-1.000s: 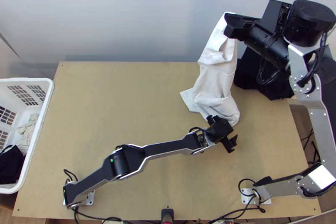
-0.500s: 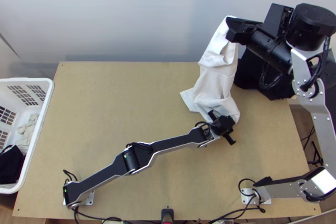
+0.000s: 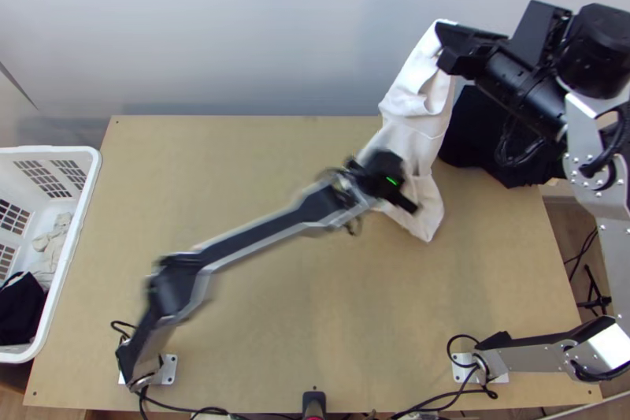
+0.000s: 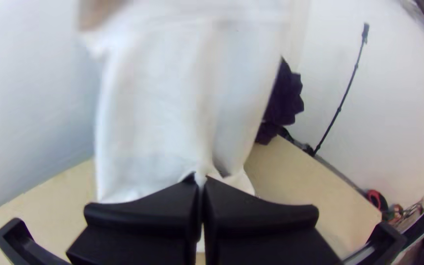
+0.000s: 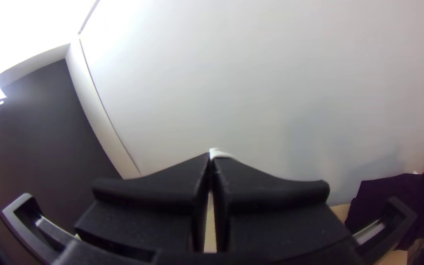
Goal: Fold the t-shirt
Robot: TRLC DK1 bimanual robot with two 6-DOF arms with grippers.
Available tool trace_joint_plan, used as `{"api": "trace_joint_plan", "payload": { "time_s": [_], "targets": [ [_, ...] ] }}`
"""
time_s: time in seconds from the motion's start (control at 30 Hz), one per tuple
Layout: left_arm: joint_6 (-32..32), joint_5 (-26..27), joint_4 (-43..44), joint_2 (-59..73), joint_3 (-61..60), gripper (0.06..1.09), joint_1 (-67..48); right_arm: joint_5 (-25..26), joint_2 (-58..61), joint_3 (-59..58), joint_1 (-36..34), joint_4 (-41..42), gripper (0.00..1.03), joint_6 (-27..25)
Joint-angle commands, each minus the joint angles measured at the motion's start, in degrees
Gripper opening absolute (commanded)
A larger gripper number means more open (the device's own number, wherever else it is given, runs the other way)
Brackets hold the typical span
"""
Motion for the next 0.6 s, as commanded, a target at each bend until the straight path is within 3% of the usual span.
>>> {"api": "trace_joint_plan", "payload": {
  "time_s": [0.0,0.1,0.2,0.27,0.37,0.57],
  "targets": [
    [-2.5,4.4,-2.3,-24.3,-17.4,0.1,9.9,0.0,0.2,3.0,-1.7,0.2,0.03,0.2],
    [-4.0,9.3,-4.5,-34.9,-18.5,0.1,17.0,0.0,0.3,3.5,-2.3,0.2,0.03,0.2],
    [-7.0,14.4,-8.8,-41.8,-11.8,0.1,26.1,0.0,0.9,4.5,-2.6,0.2,0.03,0.3],
    [-9.6,18.9,-11.4,-43.1,-5.5,0.1,34.6,0.0,1.3,4.6,-2.6,0.3,0.03,0.3],
    [-10.6,21.6,-12.9,-43.1,0.1,0.1,45.6,-0.2,2.0,4.6,-2.7,0.5,0.03,0.6],
    [-10.6,27.5,-11.1,-43.0,-11.3,0.1,63.3,-0.4,3.8,5.1,-2.3,0.6,0.03,1.2]
  ]
}}
